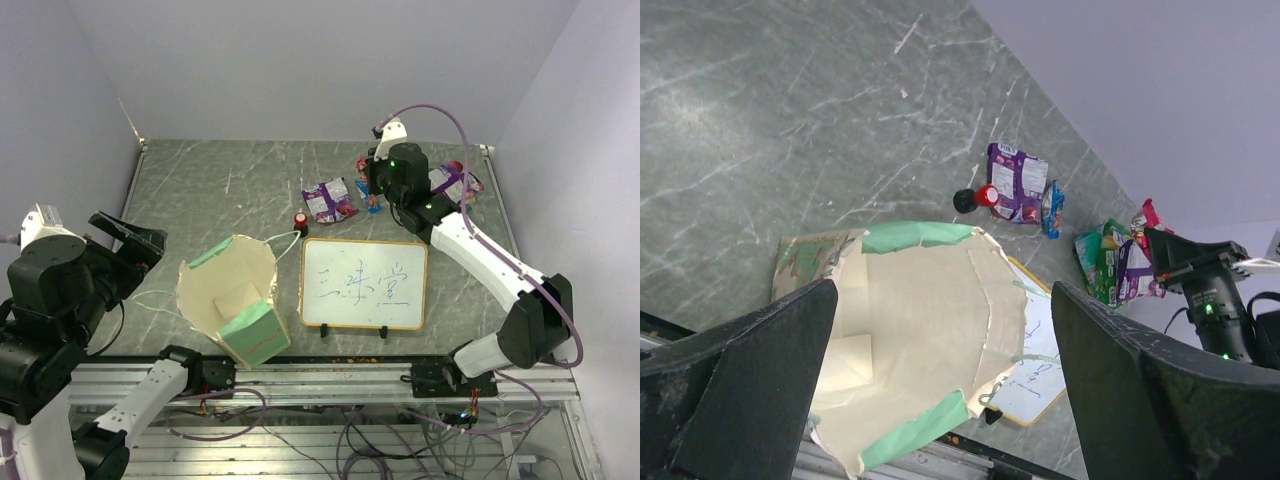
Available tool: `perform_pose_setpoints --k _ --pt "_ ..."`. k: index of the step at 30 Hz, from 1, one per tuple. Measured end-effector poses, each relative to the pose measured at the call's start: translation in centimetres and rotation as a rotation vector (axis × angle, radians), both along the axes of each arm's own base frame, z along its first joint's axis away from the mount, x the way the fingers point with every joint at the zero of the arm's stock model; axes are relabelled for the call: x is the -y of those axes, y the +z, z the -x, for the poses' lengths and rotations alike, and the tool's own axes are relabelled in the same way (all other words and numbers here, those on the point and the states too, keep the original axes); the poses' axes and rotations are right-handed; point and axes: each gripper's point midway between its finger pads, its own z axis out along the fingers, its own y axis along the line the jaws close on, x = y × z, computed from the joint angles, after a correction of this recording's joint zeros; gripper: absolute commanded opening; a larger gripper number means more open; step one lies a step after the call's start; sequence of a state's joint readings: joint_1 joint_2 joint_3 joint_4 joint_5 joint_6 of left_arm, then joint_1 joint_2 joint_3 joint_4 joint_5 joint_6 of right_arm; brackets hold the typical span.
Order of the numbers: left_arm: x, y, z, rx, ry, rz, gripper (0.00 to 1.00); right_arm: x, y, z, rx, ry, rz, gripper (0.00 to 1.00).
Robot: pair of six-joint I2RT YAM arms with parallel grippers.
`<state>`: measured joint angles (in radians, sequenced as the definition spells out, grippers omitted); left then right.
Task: Take the snacks out of the paper bag
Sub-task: Place the snack at the center of the board.
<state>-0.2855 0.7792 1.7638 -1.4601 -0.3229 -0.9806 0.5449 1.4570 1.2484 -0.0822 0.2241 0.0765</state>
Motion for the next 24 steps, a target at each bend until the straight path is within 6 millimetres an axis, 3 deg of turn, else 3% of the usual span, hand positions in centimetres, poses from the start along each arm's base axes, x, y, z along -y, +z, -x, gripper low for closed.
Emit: perform_pose_setpoints --k 4,8,14,18,20,21,23,24 --pt "0.2 1.2 -0.3 0.039 -0.031 -0.027 0.98 0.7 -1.1 -2.0 -0.045 -0.05 -0.03 0.0" --pt "1.2 2.6 -1.3 0.07 -0.096 -0.049 0.98 -0.1 -3.5 -4.4 -0.098 -0.075 -0.035 0.0" --pt "3.0 4.0 -3.1 0.107 -0.196 -0.076 1.0 -0.1 -11.0 -8.5 -0.225 -0.141 0.04 0.02" --pt "3.6 4.6 -3.2 0.137 -0.237 -0.088 1.0 0.4 -16.0 -9.3 -0.318 -0.167 0.108 0.05" --pt "3.8 5.0 -3.3 0.152 -0.251 -0.092 1.0 0.4 -17.4 -9.3 -0.354 -0.169 0.13 0.15" --pt "3.8 5.1 -3.3 0.158 -0.257 -0.093 1.0 0.4 -17.8 -9.3 -0.363 -0.169 0.135 0.29" --pt "4.0 5.4 -3.5 0.168 -0.267 -0.096 1.0 0.4 -17.9 -9.3 -0.372 -0.17 0.142 0.65" --pt "4.1 5.5 -3.6 0.171 -0.271 -0.098 1.0 0.5 -17.9 -9.3 -0.376 -0.172 0.143 0.89"
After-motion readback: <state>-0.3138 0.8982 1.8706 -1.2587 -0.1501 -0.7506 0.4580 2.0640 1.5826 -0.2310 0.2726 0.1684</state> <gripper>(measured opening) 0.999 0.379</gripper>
